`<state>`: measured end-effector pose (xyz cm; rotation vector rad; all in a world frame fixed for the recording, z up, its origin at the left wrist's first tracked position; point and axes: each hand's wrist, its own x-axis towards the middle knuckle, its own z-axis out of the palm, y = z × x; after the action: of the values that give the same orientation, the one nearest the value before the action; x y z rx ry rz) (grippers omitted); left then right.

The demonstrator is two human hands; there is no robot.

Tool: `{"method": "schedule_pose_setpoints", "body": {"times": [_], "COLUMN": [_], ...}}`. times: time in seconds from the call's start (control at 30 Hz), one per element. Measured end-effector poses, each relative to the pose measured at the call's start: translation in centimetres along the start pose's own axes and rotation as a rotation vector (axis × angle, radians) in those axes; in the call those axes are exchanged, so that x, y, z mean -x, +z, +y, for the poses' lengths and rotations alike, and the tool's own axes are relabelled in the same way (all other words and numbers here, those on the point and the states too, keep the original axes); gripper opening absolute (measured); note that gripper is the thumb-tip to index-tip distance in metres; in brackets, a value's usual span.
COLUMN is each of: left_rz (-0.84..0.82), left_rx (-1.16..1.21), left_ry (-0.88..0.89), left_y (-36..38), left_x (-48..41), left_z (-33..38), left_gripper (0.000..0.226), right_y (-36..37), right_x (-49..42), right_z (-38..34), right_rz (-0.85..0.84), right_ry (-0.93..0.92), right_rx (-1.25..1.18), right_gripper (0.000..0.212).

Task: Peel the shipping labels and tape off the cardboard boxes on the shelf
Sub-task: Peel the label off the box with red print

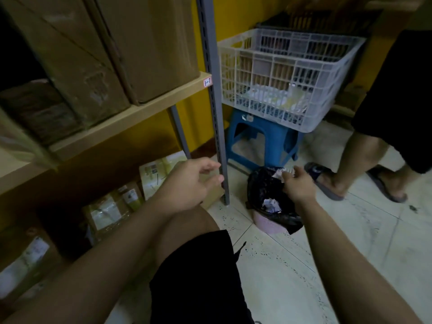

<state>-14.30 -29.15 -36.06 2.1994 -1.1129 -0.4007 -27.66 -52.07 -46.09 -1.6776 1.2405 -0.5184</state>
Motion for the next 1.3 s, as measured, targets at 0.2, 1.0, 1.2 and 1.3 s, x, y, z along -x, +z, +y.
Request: {"method": "schedule_pose_setpoints", "body": {"times": [0.2,1.0,1.2,1.3], "left_rz": [-0.01,0.915,1.082,1.177], "left_rx": [-0.258,-0.547,-0.652,-0.638], "left_ry": [0.02,0.144,-0.043,-0.155], "left_y": [-0.3,-24.3,-29.8,-32.4], "left_x": [-1.3,22.0,25.1,25.8], "left_z": [-0.3,-0.2,-3.2,-4.9], "left_gripper": [0.046,0.027,0.039,0.045], "right_y": [0.7,7.3,11.8,15.4], "right_x": [-3.4,30.1,33.6,34.9], "right_z": [3.3,-29.1,-34.3,-36.9], "right_rz": [-0.285,-0.24,-0.33,-0.395], "right_ry": [0.109,-1.713,-1.789,-1.684], "right_rx": [0.302,0.061,0.029,0.053], "right_gripper": [0.065,0.048,0.053,0.056]}}
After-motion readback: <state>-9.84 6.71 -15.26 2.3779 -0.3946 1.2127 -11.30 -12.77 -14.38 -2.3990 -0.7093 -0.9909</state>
